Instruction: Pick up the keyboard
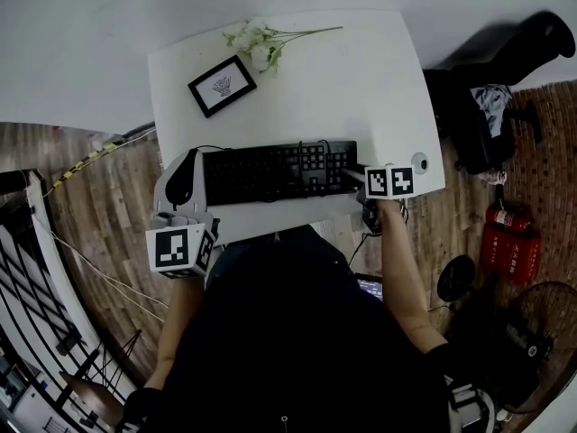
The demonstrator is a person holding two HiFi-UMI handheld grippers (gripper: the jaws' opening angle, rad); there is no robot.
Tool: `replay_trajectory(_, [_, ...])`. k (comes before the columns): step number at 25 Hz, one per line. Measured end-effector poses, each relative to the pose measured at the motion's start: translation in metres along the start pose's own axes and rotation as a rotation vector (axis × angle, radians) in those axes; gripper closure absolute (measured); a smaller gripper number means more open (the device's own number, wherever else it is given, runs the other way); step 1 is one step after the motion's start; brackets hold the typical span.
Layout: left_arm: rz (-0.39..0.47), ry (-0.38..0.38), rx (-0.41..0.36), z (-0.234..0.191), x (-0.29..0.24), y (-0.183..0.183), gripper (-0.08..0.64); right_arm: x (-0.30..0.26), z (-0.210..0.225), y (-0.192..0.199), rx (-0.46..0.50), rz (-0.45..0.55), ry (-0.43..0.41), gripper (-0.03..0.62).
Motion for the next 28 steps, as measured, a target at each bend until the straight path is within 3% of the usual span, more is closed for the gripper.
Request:
replay_trajectory(8, [-0.140,0.013,0.028,-0.020,0.009,0.052,0.548,0.018,-0.019,-0.007,0.035,0.027,0.059,0.397])
replay_trajectory(18, [-0.373,0.030,0.059,-0.048,0.016,0.126,0.541,0.033,-0.033,-0.012,0.055,0.049,0.104,0.397])
replay_trajectory(22, [-0.477,0.039,0.150,-0.062,0.017,0.153,0.407,0.035,-0.036,-0.013,0.060,0.054,0.112,0.397])
replay_trajectory(28, [-0.600,0.074,0.295,-0.074,0.016,0.186,0.330,0.037,-0.037,-0.014,0.060,0.050,0.118,0.397])
Point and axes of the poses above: the fingertips, and each gripper's own axes: x backward along the fingers, z to its right, y out of its underside, the point moved 5 cm from there along x, backward along the fingers, and after that the axes turned 5 degrees about -y, right-handed, at the moved point
